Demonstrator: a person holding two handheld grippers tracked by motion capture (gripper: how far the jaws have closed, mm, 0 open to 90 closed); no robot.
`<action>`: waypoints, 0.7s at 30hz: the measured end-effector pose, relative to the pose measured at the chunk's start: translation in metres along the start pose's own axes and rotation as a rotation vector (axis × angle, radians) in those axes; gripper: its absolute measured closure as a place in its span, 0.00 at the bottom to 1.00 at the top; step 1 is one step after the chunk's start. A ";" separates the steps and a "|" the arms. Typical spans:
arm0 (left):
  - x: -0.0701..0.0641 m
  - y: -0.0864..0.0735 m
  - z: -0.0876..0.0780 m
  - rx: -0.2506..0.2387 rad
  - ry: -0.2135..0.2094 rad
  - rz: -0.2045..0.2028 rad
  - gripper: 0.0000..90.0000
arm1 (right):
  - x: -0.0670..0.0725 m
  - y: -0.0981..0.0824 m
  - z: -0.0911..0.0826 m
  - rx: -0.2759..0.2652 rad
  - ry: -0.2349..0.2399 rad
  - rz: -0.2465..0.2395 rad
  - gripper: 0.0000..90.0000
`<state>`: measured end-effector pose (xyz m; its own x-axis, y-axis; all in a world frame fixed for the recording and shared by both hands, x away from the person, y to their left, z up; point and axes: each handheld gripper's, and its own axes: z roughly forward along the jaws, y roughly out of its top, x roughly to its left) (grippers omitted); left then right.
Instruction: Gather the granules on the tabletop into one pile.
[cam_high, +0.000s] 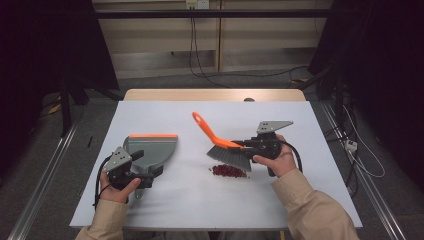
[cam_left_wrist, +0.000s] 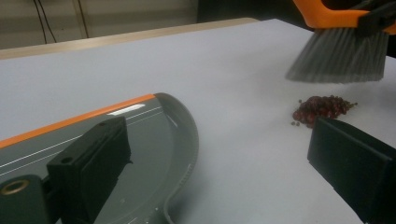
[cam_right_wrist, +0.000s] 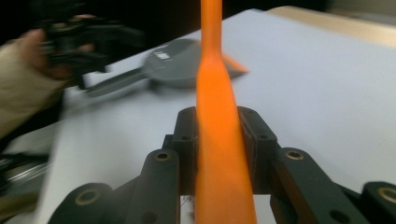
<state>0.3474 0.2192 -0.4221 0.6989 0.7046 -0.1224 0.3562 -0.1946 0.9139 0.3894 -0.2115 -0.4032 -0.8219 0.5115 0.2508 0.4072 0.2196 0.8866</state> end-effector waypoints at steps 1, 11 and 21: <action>0.000 0.000 0.000 -0.002 -0.003 0.002 0.06 | 0.003 -0.001 -0.004 -0.005 -0.061 0.004 0.79; 0.000 -0.001 0.000 -0.006 -0.015 0.004 0.06 | 0.041 -0.033 -0.014 -0.021 -0.628 0.038 0.79; -0.002 0.000 -0.005 -0.018 0.000 0.010 0.06 | 0.065 -0.054 0.015 -0.002 -0.827 -0.031 0.79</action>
<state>0.3431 0.2214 -0.4195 0.7022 0.7029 -0.1133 0.3382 -0.1892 0.9218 0.3203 -0.1777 -0.4410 -0.2740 0.9514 -0.1402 0.3874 0.2427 0.8894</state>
